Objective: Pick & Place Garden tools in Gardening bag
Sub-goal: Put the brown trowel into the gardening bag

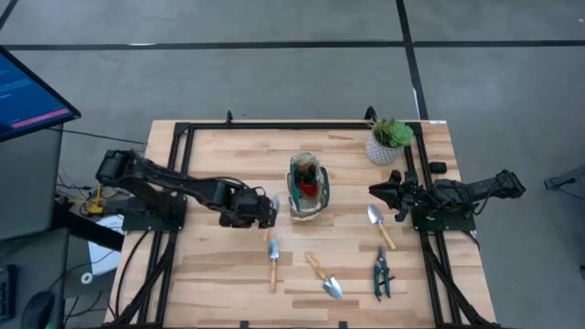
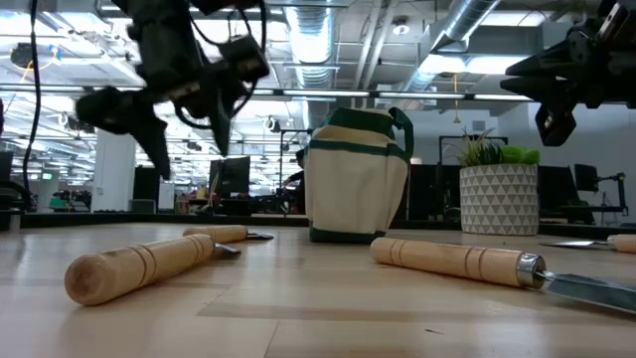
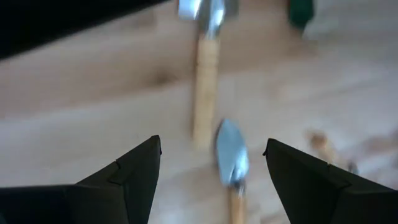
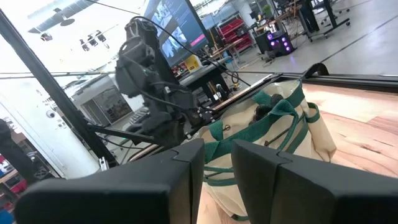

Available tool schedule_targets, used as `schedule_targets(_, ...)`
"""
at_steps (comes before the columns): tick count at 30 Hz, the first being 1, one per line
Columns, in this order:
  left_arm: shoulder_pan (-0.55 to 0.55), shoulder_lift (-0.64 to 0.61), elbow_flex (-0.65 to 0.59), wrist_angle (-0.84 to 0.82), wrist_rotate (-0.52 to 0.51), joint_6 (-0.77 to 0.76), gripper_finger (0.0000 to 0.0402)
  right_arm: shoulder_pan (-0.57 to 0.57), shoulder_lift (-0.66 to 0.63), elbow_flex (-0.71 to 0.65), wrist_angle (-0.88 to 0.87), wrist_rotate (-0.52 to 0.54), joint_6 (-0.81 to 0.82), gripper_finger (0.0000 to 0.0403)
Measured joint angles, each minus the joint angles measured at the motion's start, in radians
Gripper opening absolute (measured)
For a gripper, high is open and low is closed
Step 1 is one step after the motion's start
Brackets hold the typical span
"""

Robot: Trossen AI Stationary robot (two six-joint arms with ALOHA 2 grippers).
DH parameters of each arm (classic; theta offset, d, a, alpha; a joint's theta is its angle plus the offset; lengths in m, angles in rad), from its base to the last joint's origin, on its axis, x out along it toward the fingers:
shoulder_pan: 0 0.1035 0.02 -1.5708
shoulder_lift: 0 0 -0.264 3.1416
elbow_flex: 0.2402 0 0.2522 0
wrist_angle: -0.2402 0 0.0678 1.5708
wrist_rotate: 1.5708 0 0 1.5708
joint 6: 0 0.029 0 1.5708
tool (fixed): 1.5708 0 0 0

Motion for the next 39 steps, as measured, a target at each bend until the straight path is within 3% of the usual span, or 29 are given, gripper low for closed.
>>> schedule_targets(9, 0.044, 0.094, 0.001, 0.039, -0.024, 0.111, 0.0257, 0.0, 0.0, 0.0, 0.0, 0.0, 0.0, 0.0076)
schedule_targets(24, 0.037, 0.257, 0.069, 0.072, 0.026, 0.184, 0.0247, 0.0, 0.0, 0.0, 0.0, 0.0, 0.0, 0.0076)
schedule_targets(31, 0.021, 0.275, 0.069, 0.06, 0.024, 0.186, 0.0205, 0.0, 0.0, 0.0, 0.0, 0.0, 0.0, 0.0076)
schedule_targets(39, 0.018, 0.279, 0.07, 0.072, 0.005, 0.235, 0.0111, 0.0, 0.0, 0.0, 0.0, 0.0, -0.007, 0.0076)
